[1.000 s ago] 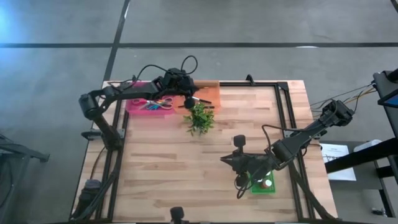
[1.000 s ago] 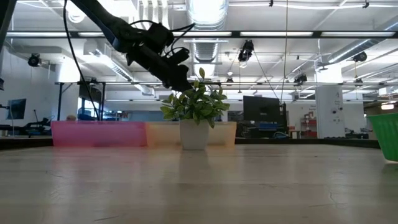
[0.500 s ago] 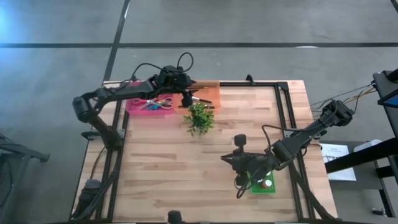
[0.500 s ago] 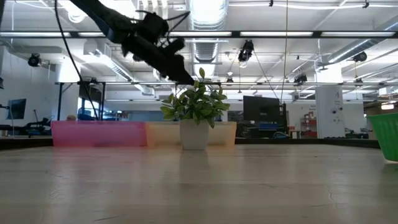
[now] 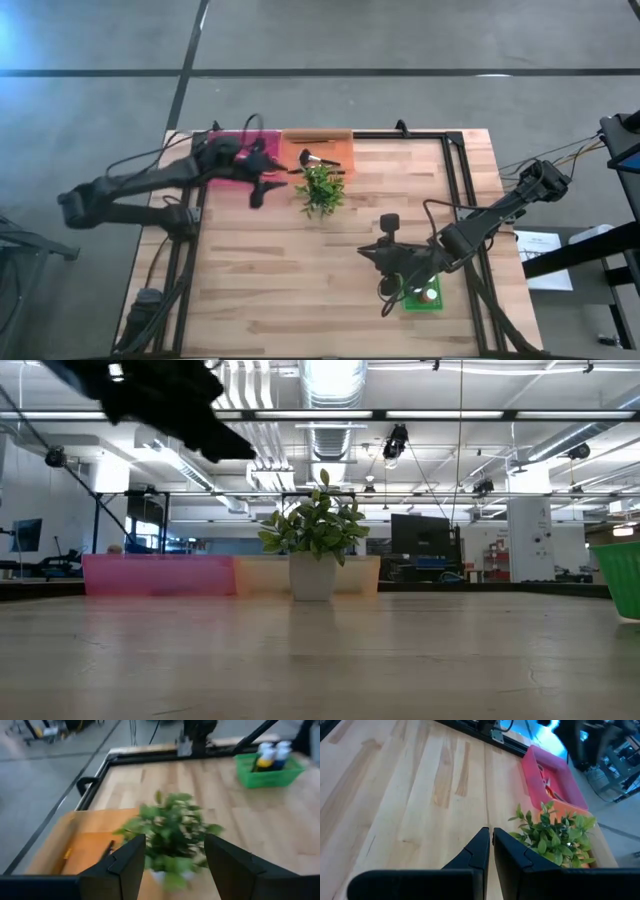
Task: Pick & Place Paint Supplies
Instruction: Return to Home Position
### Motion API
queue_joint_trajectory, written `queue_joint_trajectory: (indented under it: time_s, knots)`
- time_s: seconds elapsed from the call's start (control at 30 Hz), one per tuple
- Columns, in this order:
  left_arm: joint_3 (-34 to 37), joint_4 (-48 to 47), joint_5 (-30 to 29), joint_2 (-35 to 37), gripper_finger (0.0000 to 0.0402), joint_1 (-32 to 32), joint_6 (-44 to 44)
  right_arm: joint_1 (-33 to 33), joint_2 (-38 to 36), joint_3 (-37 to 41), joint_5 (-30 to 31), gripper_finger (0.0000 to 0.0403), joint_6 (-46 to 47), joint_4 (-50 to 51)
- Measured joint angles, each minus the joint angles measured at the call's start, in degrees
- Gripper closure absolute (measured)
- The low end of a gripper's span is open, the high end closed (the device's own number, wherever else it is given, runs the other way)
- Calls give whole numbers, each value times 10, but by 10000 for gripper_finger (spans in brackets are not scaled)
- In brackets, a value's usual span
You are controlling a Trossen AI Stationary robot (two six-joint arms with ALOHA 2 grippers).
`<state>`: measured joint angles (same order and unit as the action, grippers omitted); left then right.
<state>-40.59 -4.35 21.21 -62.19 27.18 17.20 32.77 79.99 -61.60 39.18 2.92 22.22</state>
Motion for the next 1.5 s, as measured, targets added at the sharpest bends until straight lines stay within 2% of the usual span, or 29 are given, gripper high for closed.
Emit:
queue_joint_trajectory:
  time_s: [0.17, 0.3, 0.4, 0.5, 1.03, 1.37, 1.5]
  knots:
    - [147, 126, -12, 135, 190, -49, -62, 0, -1, 0, 0, 380, -2, -1]
    - [245, 223, -76, 216, 190, -103, -94, 0, -1, 0, 0, 380, -1, -1]
    - [285, 240, -121, 261, 190, -140, -95, 0, -1, 0, 0, 380, -1, -1]
    - [304, 238, -146, 294, 190, -160, -93, 0, -1, 0, 0, 380, -1, -2]
    - [401, 242, -153, 381, 190, -173, -116, 0, -1, 0, 0, 380, 1, -2]
    - [404, 215, -158, 396, 190, -221, -96, 0, -1, 0, -1, 380, 9, -2]
    - [404, 175, -209, 396, 190, -249, -96, 0, -1, 0, -1, 380, 10, -1]
